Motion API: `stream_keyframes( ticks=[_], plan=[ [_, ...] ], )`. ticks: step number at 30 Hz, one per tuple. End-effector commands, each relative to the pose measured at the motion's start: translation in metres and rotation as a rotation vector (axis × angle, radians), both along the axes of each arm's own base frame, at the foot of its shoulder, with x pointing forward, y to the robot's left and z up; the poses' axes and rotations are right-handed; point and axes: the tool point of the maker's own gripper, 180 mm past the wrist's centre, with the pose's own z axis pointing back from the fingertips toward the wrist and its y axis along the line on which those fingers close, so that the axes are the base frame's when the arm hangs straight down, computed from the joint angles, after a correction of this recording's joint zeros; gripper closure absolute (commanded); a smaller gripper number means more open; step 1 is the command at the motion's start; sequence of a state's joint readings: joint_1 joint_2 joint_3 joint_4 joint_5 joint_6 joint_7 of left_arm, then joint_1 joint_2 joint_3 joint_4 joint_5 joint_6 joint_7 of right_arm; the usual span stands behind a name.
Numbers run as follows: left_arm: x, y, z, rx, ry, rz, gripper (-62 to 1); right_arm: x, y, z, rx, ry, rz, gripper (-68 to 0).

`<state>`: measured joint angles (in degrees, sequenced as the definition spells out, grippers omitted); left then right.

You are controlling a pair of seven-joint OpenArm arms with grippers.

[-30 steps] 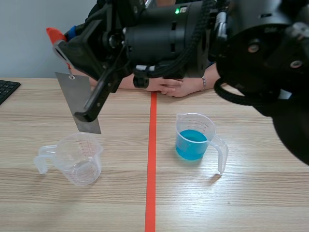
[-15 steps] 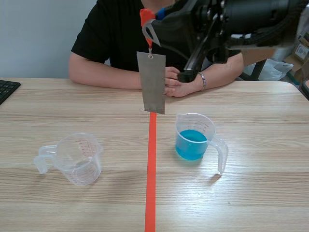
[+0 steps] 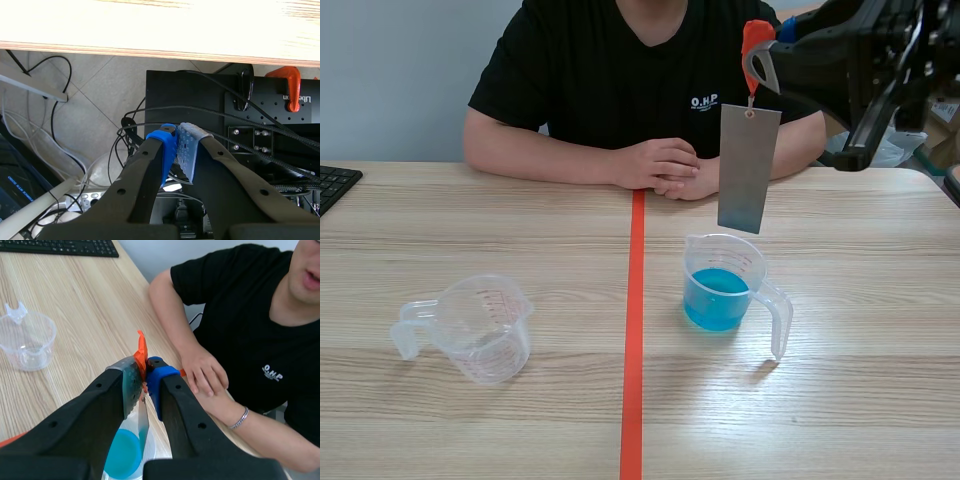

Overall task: Do the redox reaction experiment.
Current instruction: 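Move the plate over the blue solution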

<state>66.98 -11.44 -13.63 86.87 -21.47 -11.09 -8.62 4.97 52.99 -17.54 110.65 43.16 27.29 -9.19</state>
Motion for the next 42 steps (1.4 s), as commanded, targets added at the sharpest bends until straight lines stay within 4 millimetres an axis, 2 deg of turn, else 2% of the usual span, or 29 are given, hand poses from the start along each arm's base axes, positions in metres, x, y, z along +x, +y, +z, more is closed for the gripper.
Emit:
stream_keyframes(
  ticks=[1, 17, 21, 25, 36, 42],
  plan=[
    [0.003, -0.001, 0.004, -0.004, -0.018, 0.002, -4.6, -0.001, 0.004, 0.011, 0.026, -0.023, 0.014, -1.7],
    [0.003, 0.0, 0.005, -0.003, -0.018, -0.004, -4.7, -0.002, 0.004, 0.01, 0.029, -0.023, 0.016, -1.7],
    [0.013, -0.003, 0.012, -0.012, -0.042, -0.067, -4.7, -0.002, 0.005, 0.01, 0.032, -0.025, 0.017, -1.7],
    [0.036, -0.013, 0.028, -0.041, -0.093, -0.21, -4.7, -0.002, 0.005, 0.01, 0.032, -0.025, 0.017, -1.7],
    [0.121, -0.043, 0.088, 0.008, -0.321, -0.636, -4.6, -0.002, 0.005, 0.011, 0.035, -0.027, 0.018, -1.7],
    [0.151, -0.066, 0.115, -0.009, -0.417, -0.851, -4.6, -0.003, 0.006, 0.011, 0.033, -0.025, 0.025, -1.7]
  ],
)
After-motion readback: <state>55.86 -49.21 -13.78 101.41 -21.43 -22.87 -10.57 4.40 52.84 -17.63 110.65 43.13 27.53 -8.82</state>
